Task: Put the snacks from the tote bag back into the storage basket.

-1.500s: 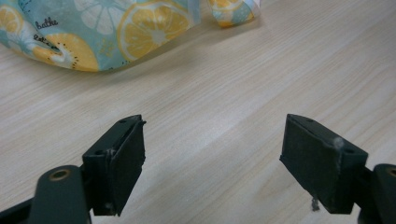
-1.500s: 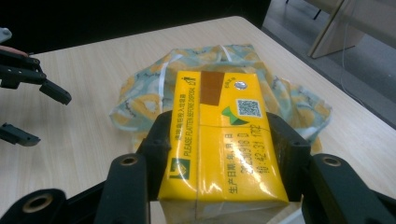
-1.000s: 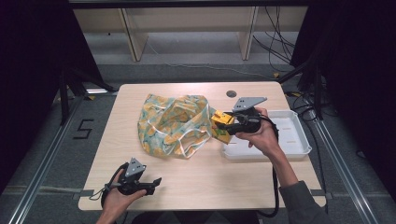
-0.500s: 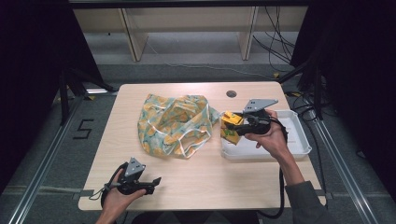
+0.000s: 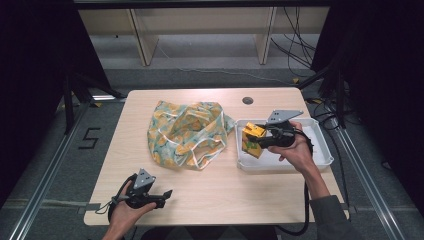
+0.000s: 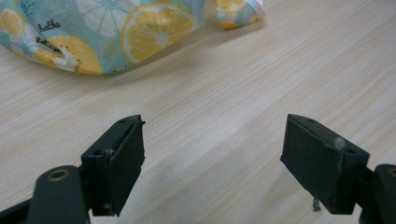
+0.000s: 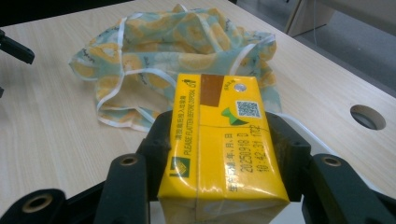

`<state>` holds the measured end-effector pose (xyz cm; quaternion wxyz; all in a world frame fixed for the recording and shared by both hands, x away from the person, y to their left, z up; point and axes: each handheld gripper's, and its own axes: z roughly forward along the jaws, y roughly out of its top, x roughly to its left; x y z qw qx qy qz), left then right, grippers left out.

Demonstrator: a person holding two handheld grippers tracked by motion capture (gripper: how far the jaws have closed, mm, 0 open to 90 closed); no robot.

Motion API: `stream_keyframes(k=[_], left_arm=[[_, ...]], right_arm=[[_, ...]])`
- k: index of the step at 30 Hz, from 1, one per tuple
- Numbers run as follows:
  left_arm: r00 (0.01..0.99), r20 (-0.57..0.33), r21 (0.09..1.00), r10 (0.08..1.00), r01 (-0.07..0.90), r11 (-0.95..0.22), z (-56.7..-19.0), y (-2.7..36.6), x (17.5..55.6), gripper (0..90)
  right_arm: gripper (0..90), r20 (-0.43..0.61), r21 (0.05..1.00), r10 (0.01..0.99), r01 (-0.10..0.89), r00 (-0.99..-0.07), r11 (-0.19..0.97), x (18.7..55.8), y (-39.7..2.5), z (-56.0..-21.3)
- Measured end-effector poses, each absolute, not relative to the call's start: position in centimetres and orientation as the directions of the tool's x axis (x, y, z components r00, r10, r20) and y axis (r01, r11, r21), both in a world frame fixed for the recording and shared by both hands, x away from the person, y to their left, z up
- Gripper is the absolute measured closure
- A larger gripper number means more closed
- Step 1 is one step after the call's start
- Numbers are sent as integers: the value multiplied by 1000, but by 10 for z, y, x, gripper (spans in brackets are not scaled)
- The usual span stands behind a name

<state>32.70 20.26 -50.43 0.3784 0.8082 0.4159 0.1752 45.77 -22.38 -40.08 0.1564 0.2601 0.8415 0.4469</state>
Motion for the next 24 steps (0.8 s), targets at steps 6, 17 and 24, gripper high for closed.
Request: stream_keyframes(k=[6, 17, 24], left_arm=[[599, -27, 756, 801, 536, -376, -504, 203, 327, 207], [608, -16, 752, 793, 530, -391, -504, 203, 327, 207], [612, -12, 748, 790, 530, -399, -504, 204, 327, 207]], right_arm=[[517, -41, 826, 572, 294, -819, 481, 460, -228, -408], [516, -50, 817, 560, 288, -827, 499, 463, -231, -420], [516, -34, 805, 554, 306, -832, 509, 463, -231, -426]])
